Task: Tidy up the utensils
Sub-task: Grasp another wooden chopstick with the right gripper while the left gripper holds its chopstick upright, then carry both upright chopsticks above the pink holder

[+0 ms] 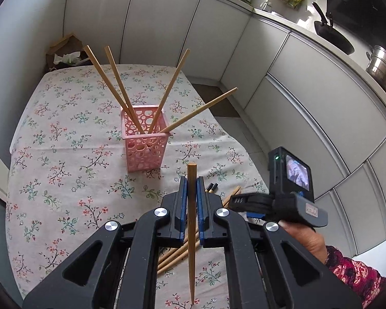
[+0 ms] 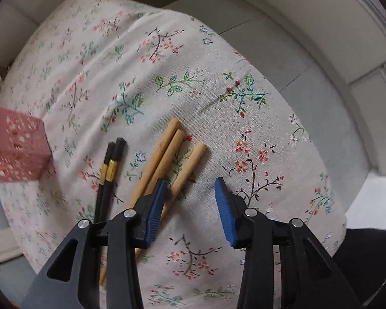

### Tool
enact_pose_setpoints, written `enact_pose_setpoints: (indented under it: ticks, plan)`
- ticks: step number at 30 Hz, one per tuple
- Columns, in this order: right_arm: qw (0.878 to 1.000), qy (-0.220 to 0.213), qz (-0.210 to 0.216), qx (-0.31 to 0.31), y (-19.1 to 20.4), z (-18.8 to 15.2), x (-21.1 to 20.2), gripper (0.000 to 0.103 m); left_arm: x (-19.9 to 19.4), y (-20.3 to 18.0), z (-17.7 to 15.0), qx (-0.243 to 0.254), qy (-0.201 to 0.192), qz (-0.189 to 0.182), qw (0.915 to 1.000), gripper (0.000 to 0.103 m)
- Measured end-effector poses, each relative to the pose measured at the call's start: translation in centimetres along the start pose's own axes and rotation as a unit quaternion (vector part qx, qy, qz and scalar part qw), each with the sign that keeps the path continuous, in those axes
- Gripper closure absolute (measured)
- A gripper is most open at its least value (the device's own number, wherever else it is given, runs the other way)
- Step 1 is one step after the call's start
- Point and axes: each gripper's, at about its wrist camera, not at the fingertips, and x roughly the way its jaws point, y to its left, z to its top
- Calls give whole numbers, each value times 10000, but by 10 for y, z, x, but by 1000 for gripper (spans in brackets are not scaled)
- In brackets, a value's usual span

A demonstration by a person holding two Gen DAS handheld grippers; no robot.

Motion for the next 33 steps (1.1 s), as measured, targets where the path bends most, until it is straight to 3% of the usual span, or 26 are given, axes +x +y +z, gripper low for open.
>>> enact_pose_setpoints:
  ticks: [5,7,8,10,13,16,19,22,24,27,30,31,33]
  plan:
    - [9997,142,68,207,-14,-1,-3,74,-6,0,0,13,-69,-2,10000,96]
    - [9997,60,-39,229,-9,1,-3,74,-7,-1,0,24,-71,5,10000,96]
    - [9997,-55,-77,236,-9,0,-4,79,-7,-2,0,46,-63,16,10000,96]
    - [9986,-302,275,324,-19,-4,-6,90,-10,-3,-1,85,-79,44,9999,96]
    - [9911,-846,1015,169,-35,-17,-14,95,-16,-2,-4,110,-109,128,9998,95]
    - [9695,-1728,1678,-452,-45,-49,-41,95,-20,-4,-8,170,-179,234,9994,95]
    - [9344,-2706,1970,-1218,-46,-87,-82,95,-35,-9,-17,220,-525,362,9977,95]
    - [8903,-3502,2209,-1896,-52,-118,-127,95,-56,-14,-24,102,-938,350,9949,95]
    - [8749,-3719,2272,-2114,-61,-134,-145,95,-66,-18,-26,129,-1066,394,9934,95]
    - [8833,-3514,2243,-2145,-64,-127,-146,95,-54,-16,-23,29,-677,401,9969,95]
    - [9024,-3194,2243,-1825,-74,-107,-135,95,-11,4,-14,-396,161,623,9971,94]
    - [9114,-2973,2292,-1688,-79,-96,-128,95,6,15,-13,-596,421,697,9949,89]
    - [9164,-2809,2385,-1562,-79,-91,-121,95,43,43,-14,-1017,870,1129,9846,77]
